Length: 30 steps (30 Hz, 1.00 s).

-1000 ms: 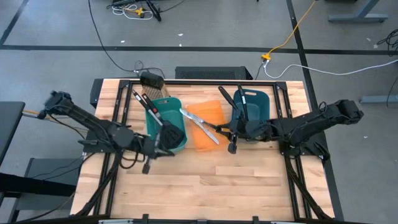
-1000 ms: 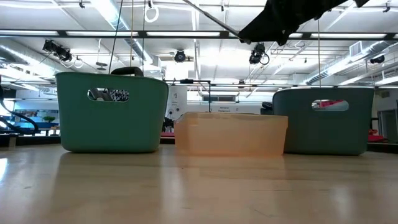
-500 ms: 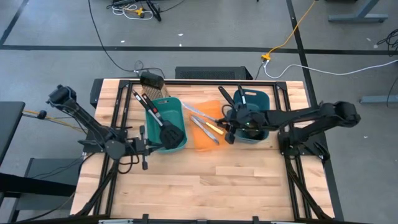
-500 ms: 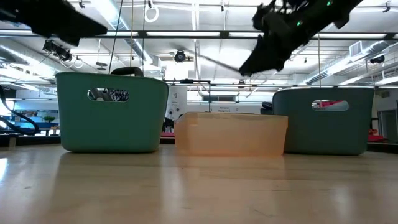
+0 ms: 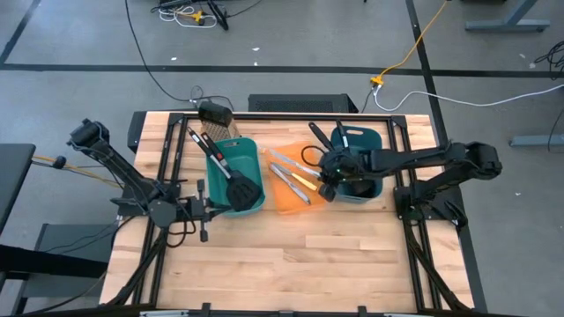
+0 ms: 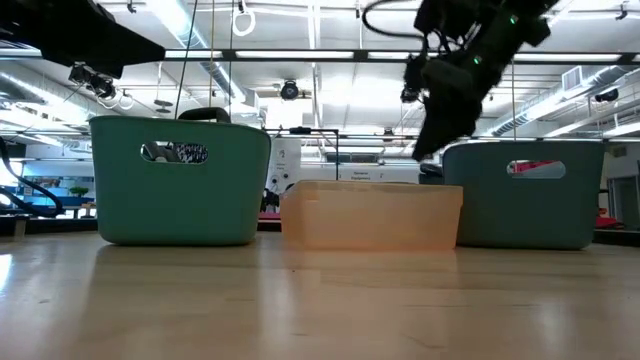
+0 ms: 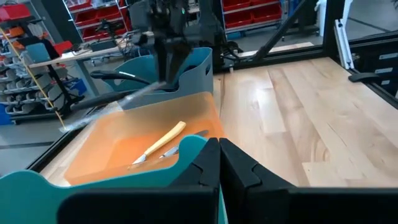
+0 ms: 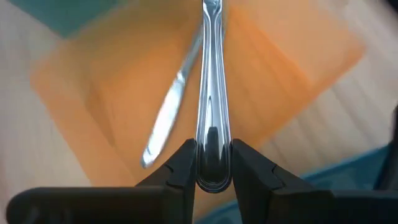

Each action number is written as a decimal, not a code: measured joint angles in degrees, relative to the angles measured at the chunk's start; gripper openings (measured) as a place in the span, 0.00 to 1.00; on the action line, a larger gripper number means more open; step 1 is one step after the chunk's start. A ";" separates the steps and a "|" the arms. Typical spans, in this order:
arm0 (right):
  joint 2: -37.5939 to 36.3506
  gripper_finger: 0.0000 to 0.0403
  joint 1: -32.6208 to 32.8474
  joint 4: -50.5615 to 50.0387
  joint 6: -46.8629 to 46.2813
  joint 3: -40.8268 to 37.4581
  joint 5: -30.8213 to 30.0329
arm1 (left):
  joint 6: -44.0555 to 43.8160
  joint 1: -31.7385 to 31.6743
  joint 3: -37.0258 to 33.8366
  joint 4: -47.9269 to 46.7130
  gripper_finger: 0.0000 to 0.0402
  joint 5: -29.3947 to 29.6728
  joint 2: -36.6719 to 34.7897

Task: Pick & Place Kitchen Items
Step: Put the silver table knife into the orange bin

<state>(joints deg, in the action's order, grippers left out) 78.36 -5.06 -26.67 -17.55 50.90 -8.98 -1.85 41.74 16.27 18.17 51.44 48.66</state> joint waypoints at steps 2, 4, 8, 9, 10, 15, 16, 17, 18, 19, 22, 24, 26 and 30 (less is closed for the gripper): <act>0.00 0.21 -0.12 -2.63 0.61 2.85 -0.63 | 0.00 -0.02 0.00 -0.01 0.01 0.00 0.00; 0.07 0.21 -0.66 -4.94 1.13 5.80 -0.44 | 0.00 -0.02 0.00 0.00 0.01 0.00 0.00; 0.02 0.21 -1.29 -10.23 -2.24 12.30 -0.17 | 0.00 0.00 0.00 0.02 0.01 -0.06 0.02; 0.02 0.21 -1.29 -13.00 -2.99 13.52 -0.39 | 0.00 0.00 0.00 0.02 0.01 -0.07 0.02; 0.30 0.21 -1.13 -16.31 -3.52 14.85 -0.72 | 0.00 0.00 0.00 0.02 0.01 -0.12 0.02; 3.88 0.21 0.32 -29.55 -5.77 19.54 0.88 | 0.39 0.00 0.00 0.02 0.01 -0.24 0.02; 5.27 0.21 0.64 -30.54 -5.90 20.15 1.70 | 0.70 0.00 0.00 0.02 0.01 -0.31 0.02; 6.63 0.21 0.89 -31.53 -6.13 20.80 2.00 | 0.82 -0.04 0.00 0.06 0.01 -0.52 0.02; 7.92 0.21 0.96 -32.79 -6.44 21.42 2.00 | 0.97 -0.02 0.00 0.06 0.01 -0.64 0.02; 9.24 0.21 0.99 -33.89 -6.50 22.00 2.14 | 1.02 -0.02 0.00 0.12 0.01 -0.65 0.02; 13.46 0.21 0.93 -34.11 -6.17 23.78 1.65 | 1.05 -0.02 0.00 0.33 0.01 -0.67 0.02; 15.86 0.21 0.90 -33.93 -5.83 25.37 0.17 | 1.03 -0.02 0.00 0.34 0.01 -0.70 0.02; 18.02 0.21 0.92 -33.93 -5.52 27.27 -0.46 | 1.04 -0.02 0.00 0.38 0.01 -0.70 0.02; 21.60 0.21 0.29 -33.48 -5.89 30.31 0.22 | 1.05 -0.02 0.00 0.40 0.01 -0.72 0.02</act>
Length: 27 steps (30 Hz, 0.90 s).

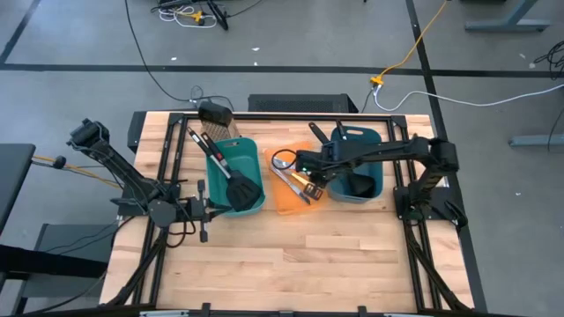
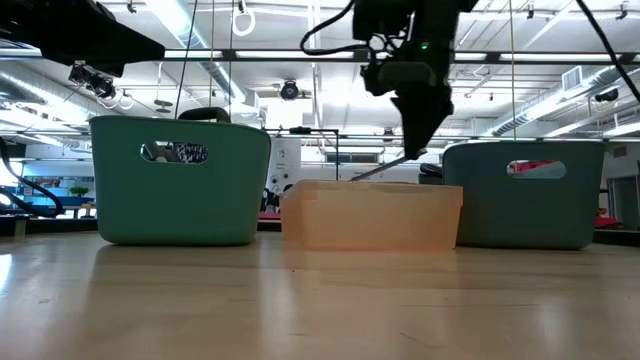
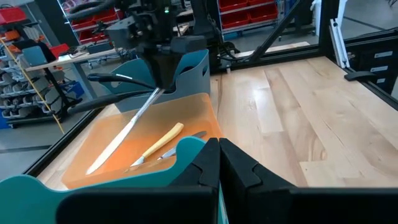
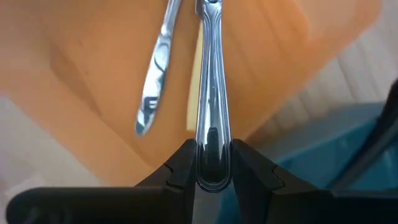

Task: Pick & Place Kitchen Items
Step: Put the silver table knife into the orange bin

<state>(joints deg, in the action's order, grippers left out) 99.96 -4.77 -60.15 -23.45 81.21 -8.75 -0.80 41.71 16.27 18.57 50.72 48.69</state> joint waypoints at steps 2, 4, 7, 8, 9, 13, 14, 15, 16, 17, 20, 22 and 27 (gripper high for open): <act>1.26 0.21 -0.20 1.22 -0.32 0.94 0.41 | 0.00 0.00 0.00 0.02 0.01 -0.02 0.00; 2.38 0.21 -0.26 2.83 -0.83 1.23 0.68 | 0.03 0.00 0.00 0.02 0.01 -0.02 0.00; 3.52 0.21 -0.20 4.79 -1.55 1.27 0.85 | 0.04 0.00 0.00 0.02 0.01 -0.75 0.00; 3.88 0.21 -0.19 4.98 -1.84 1.28 0.81 | 0.05 0.00 0.00 0.03 0.01 -1.18 0.00; 4.29 0.21 -0.18 5.16 -2.18 1.27 0.81 | 0.04 0.01 0.00 0.04 0.01 -1.44 0.00; 6.26 0.22 -0.13 7.04 -3.35 1.27 0.79 | 0.04 0.02 0.00 0.06 0.01 -1.51 0.00; 6.73 0.22 -0.13 7.54 -3.67 1.27 0.81 | 0.04 0.02 0.00 0.06 0.01 -1.51 0.00; 7.28 0.22 -0.13 7.88 -3.89 1.27 0.79 | 0.04 0.02 0.00 0.06 0.01 -1.53 0.00; 7.87 0.22 -0.13 8.20 -4.20 1.27 0.76 | 0.04 0.02 0.00 0.07 0.01 -1.53 0.00; 8.46 0.22 -0.13 8.58 -4.60 1.27 0.77 | 0.02 0.02 0.00 0.08 0.01 -1.55 0.00; 10.32 0.22 -0.09 9.37 -5.67 1.29 0.34 | 0.04 0.02 0.00 0.08 0.01 -1.55 0.00; 11.70 0.22 -0.09 9.65 -6.39 1.27 0.21 | 0.04 0.02 0.00 0.23 0.01 -1.53 0.00; 15.42 0.22 -0.12 10.34 -7.07 1.27 0.36 | 0.04 0.02 0.00 0.37 0.01 -1.89 0.01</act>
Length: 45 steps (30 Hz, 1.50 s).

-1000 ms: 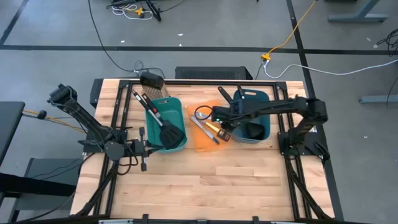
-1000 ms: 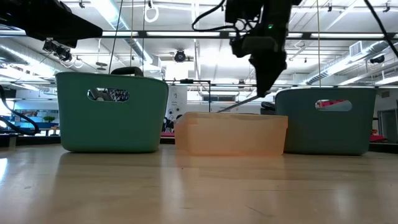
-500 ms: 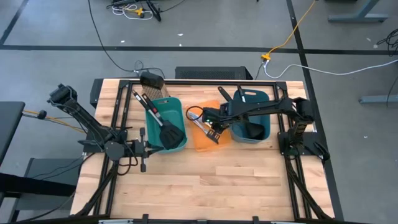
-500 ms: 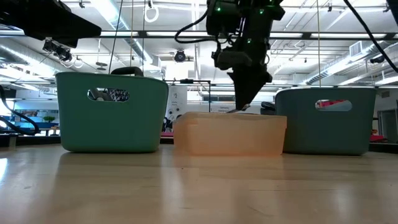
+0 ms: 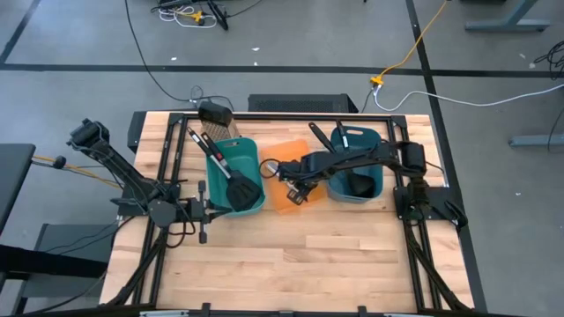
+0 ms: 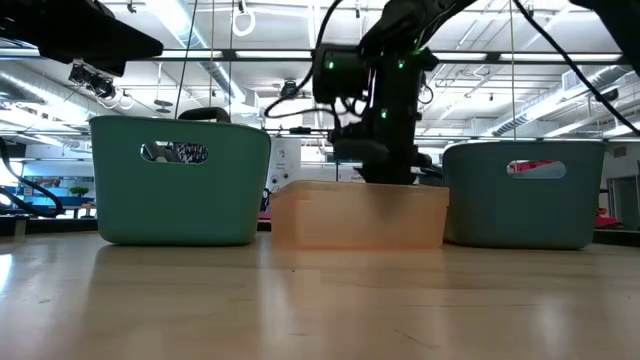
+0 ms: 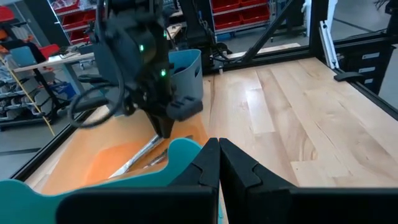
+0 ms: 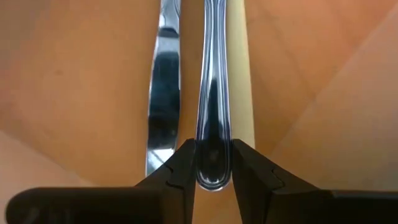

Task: Pick & Place Kitchen Items
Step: Put the silver table knife into the orange bin, then return to Home Position

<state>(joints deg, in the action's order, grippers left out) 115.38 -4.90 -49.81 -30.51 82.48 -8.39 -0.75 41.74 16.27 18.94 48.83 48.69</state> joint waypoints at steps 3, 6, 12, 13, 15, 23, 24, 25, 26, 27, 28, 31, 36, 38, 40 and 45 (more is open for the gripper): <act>1.76 0.22 -0.15 0.86 -0.10 0.00 0.29 | 0.00 0.00 0.00 0.00 0.01 -0.06 0.01; 3.50 0.22 -0.17 1.59 0.10 0.07 0.58 | 0.00 0.00 0.00 -0.01 0.01 -0.53 0.01; 3.80 0.22 -0.36 2.06 0.88 0.15 0.61 | -0.02 0.00 0.00 -0.02 0.01 -0.74 0.01; 3.54 0.22 -0.35 2.03 1.23 0.04 0.21 | -0.03 0.00 0.00 -0.04 0.01 -0.74 0.01; 2.90 0.25 -0.32 1.93 2.63 -0.07 -1.03 | -0.02 0.00 0.00 -0.06 0.01 -0.74 0.01; -4.34 0.41 0.11 -3.92 4.10 -0.07 -4.80 | 0.02 -0.02 0.00 0.46 0.01 -0.71 0.01; -5.78 0.42 0.37 -4.78 4.54 -0.07 -6.21 | 0.05 -0.02 0.00 0.78 0.01 -0.71 0.01; -7.13 0.43 0.64 -5.55 5.05 -0.07 -7.69 | 0.07 -0.04 0.00 0.98 0.01 -0.67 0.01; -8.38 0.43 0.87 -5.79 5.80 -0.07 -8.88 | 0.08 -0.04 0.08 0.97 0.01 -0.55 -0.05; -9.70 0.44 1.09 -5.77 6.78 -0.07 -9.49 | 0.11 -0.04 0.30 0.94 0.01 -0.11 -0.05; -10.89 0.44 1.36 -5.87 7.95 -0.07 -9.65 | 0.13 -0.04 0.62 0.96 0.01 0.40 -0.06; -15.12 0.42 2.28 -4.40 12.43 -0.07 -9.75 | 2.91 -0.04 2.70 0.84 0.01 1.37 -0.05; -23.12 0.34 5.48 1.59 22.68 -0.07 -13.51 | 16.11 -0.51 12.85 -4.57 0.01 3.60 0.08; -26.58 0.28 7.21 2.51 28.94 -0.06 -16.27 | 21.74 -1.74 18.65 -10.58 0.01 3.64 0.12; -30.11 0.21 8.80 2.50 34.07 -0.04 -17.54 | 26.00 -3.45 24.72 -18.40 0.01 3.71 0.10; -40.72 0.03 10.05 2.28 41.06 -0.08 -15.42 | 27.70 -9.93 38.59 -40.41 0.01 2.38 -0.65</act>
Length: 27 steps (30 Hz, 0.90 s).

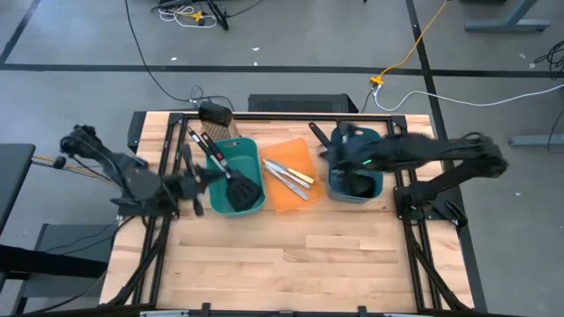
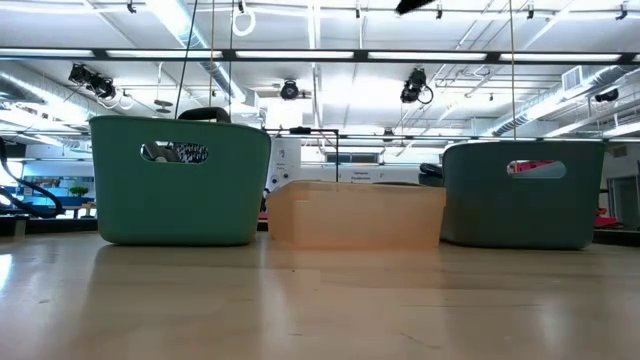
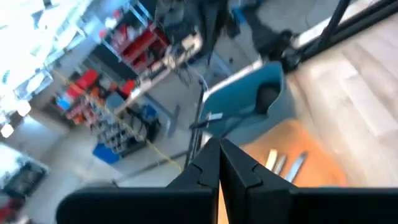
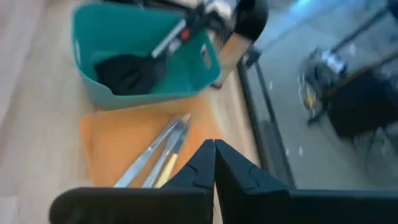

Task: Pick & Place Kitchen Items
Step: Return to Home Position

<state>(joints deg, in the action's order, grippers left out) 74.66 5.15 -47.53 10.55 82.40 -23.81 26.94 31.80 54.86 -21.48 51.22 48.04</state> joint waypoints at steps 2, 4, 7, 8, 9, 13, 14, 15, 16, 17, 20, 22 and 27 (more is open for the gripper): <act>-4.65 0.02 0.28 0.49 3.52 -1.15 1.75 | -2.74 -3.26 4.34 -9.09 0.01 -2.95 -1.12; -9.79 0.03 0.40 2.30 5.22 -3.59 3.36 | -5.36 -6.67 7.12 -15.50 0.01 -7.41 -2.87; -18.35 0.02 0.35 6.59 6.89 -8.33 5.84 | -8.70 -10.87 8.25 -18.18 0.01 -13.63 -7.61; -21.25 0.01 0.29 8.03 7.09 -10.11 6.35 | -9.66 -11.98 8.25 -18.12 0.01 -15.11 -9.89; -24.03 0.01 0.21 9.66 7.11 -11.96 7.12 | -10.48 -12.92 8.25 -18.28 0.01 -16.43 -12.08; -34.32 0.02 -0.70 16.04 6.52 -18.81 15.14 | -15.12 -15.11 8.36 -17.98 0.00 -19.54 -19.95; -36.84 0.01 -1.40 17.20 6.82 -20.08 16.06 | -16.40 -15.27 8.36 -18.06 0.00 -20.02 -21.42; -39.12 0.01 -2.11 17.87 6.96 -21.06 16.72 | -17.68 -15.28 8.35 -18.08 0.00 -20.43 -22.73; -41.29 0.01 -2.70 18.23 6.87 -21.77 18.36 | -18.54 -15.27 8.36 -18.16 0.00 -20.54 -23.81; -43.24 0.01 -3.28 18.22 6.52 -22.31 19.84 | -19.14 -15.27 8.36 -18.18 0.00 -20.60 -24.65; -48.10 0.01 -4.56 18.47 4.75 -24.42 20.38 | -20.09 -15.25 7.56 -17.96 0.00 -22.96 -25.72; -50.95 0.01 -4.85 17.76 3.85 -26.68 21.63 | -19.96 -15.25 5.52 -17.64 0.00 -25.90 -26.12; -59.39 0.01 -4.86 21.46 1.77 -33.62 21.96 | -17.10 -15.25 -3.09 -9.31 0.00 -29.57 -29.57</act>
<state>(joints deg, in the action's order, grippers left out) 15.27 0.30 -26.07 12.32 48.77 -1.85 9.85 16.56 51.77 -30.79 21.65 18.47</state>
